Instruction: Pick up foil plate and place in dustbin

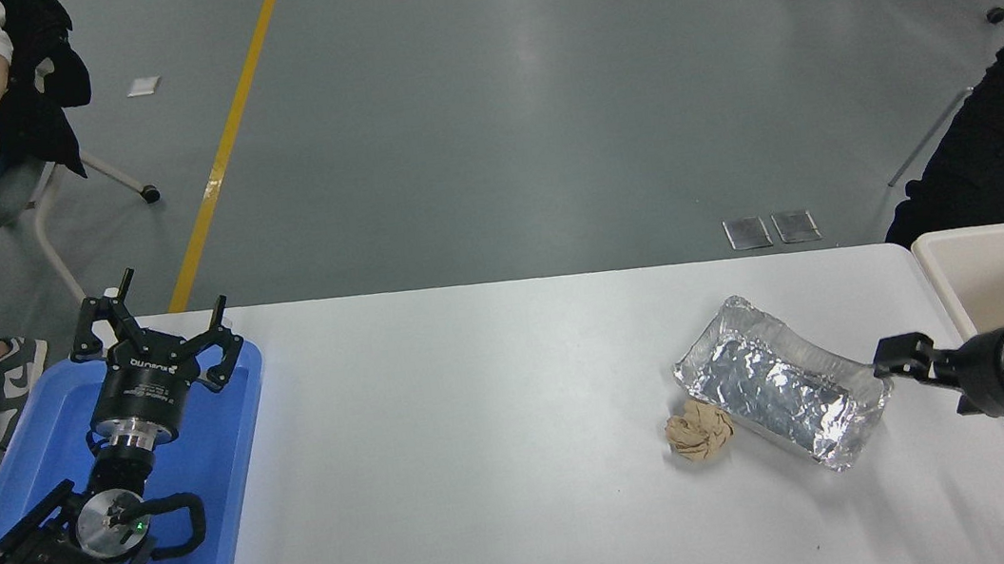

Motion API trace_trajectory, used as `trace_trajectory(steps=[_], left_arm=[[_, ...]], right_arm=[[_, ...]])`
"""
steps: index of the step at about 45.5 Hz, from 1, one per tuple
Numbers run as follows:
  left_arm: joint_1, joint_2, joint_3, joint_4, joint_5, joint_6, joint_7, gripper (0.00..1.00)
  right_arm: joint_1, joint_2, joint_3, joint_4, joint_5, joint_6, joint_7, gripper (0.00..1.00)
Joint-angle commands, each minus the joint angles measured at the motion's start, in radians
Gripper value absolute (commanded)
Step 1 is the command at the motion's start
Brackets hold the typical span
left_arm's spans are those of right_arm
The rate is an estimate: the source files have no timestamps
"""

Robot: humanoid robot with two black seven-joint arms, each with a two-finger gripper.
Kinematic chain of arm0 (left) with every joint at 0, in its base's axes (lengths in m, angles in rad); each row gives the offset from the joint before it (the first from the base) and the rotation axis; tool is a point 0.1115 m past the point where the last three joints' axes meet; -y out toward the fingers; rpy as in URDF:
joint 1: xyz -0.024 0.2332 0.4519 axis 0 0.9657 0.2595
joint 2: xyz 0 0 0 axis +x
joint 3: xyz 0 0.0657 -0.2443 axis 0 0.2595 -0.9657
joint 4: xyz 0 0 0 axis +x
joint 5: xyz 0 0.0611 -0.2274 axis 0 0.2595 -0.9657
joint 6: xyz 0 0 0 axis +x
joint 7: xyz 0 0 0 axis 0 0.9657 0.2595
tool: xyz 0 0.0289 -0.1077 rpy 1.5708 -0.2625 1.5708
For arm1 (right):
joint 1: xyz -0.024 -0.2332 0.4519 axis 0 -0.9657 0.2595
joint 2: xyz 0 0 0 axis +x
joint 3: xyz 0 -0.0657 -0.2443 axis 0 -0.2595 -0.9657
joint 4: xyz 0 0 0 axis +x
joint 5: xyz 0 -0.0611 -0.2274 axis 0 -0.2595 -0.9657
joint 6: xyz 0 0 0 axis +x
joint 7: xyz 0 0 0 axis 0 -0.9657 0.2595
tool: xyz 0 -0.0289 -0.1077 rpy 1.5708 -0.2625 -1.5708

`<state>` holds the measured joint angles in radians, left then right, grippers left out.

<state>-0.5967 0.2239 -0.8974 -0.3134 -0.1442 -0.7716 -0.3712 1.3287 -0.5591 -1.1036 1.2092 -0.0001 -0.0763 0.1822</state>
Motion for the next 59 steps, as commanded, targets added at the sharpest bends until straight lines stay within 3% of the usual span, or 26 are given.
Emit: trace_trajectory(steps=[1, 5, 13, 21, 29, 34, 41, 59], left_arm=[[0.0, 0.0, 0.0, 0.0, 0.0, 0.0, 0.0, 1.0], [0.0, 0.0, 0.0, -0.001, 0.0, 0.0, 0.0, 1.0], [0.0, 0.0, 0.0, 0.0, 0.0, 0.0, 0.0, 1.0], [0.0, 0.0, 0.0, 0.0, 0.0, 0.0, 0.0, 1.0], [0.0, 0.0, 0.0, 0.0, 0.0, 0.0, 0.0, 1.0], [0.0, 0.0, 0.0, -0.001, 0.0, 0.0, 0.0, 1.0], [0.0, 0.0, 0.0, 0.0, 0.0, 0.0, 0.0, 1.0], [0.0, 0.0, 0.0, 0.0, 0.0, 0.0, 0.0, 1.0]], right_arm=[[-0.134, 0.028, 0.105, -0.029, 0.009, -0.082, -0.003, 0.98], [-0.16, 0.03, 0.137, -0.042, 0.009, -0.097, -0.003, 0.97], [-0.197, 0.034, 0.146, -0.094, 0.008, -0.14, 0.005, 0.84], [-0.232, 0.044, 0.146, -0.123, -0.011, -0.149, 0.008, 0.51], [-0.253, 0.044, 0.18, -0.128, -0.014, -0.149, 0.013, 0.38], [-0.27, 0.045, 0.197, -0.128, -0.015, -0.154, 0.019, 0.18], [-0.273, 0.056, 0.192, -0.128, -0.017, -0.155, 0.02, 0.0], [-0.267, 0.051, 0.197, -0.128, 0.008, -0.158, 0.028, 0.0]])
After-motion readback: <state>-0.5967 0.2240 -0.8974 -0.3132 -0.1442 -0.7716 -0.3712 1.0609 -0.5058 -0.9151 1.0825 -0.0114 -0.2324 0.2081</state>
